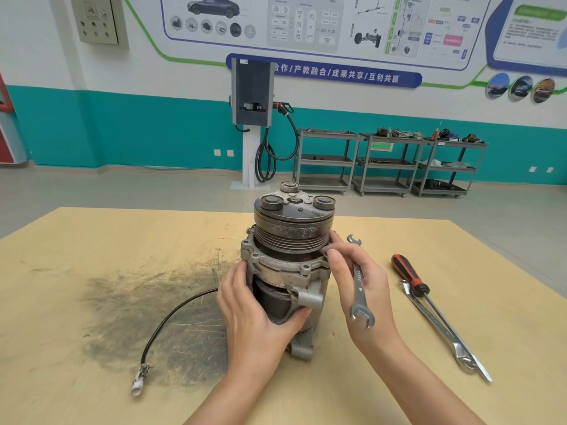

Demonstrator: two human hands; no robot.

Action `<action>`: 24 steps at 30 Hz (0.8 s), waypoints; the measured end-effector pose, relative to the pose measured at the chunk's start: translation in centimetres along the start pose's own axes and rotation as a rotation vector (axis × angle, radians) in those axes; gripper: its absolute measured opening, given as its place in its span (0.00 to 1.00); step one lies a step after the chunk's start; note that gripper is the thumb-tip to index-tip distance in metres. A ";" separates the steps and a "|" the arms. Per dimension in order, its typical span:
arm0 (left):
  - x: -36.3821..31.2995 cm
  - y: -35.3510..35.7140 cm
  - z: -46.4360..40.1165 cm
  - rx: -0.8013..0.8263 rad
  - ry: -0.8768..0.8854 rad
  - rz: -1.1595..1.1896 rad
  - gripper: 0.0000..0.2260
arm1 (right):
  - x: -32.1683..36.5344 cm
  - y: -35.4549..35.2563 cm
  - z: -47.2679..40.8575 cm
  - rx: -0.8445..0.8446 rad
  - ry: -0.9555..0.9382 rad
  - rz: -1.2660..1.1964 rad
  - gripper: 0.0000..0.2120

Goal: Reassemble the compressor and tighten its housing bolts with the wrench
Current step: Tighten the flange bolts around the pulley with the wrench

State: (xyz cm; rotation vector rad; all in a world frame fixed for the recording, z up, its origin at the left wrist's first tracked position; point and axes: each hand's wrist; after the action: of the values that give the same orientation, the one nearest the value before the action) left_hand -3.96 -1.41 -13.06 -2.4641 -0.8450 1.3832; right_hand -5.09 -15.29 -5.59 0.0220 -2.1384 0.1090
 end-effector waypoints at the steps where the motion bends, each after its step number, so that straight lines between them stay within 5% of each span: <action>1: 0.0 0.0 0.0 -0.003 0.002 -0.002 0.51 | 0.0 0.0 0.0 0.001 -0.001 -0.015 0.09; 24: 0.2 0.0 0.0 0.000 0.005 0.002 0.52 | -0.3 0.3 -0.1 -0.045 0.026 -0.070 0.12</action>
State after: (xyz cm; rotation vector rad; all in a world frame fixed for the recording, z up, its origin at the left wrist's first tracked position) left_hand -3.86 -1.33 -13.18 -2.4675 -0.8414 1.3776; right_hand -4.84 -15.00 -5.77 0.0686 -2.1113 0.0206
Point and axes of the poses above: each hand's wrist, its own z-axis away from the middle knuckle, its own y-axis out of the palm, x = y × z, and after that the axes turned 11 degrees about x, right-handed
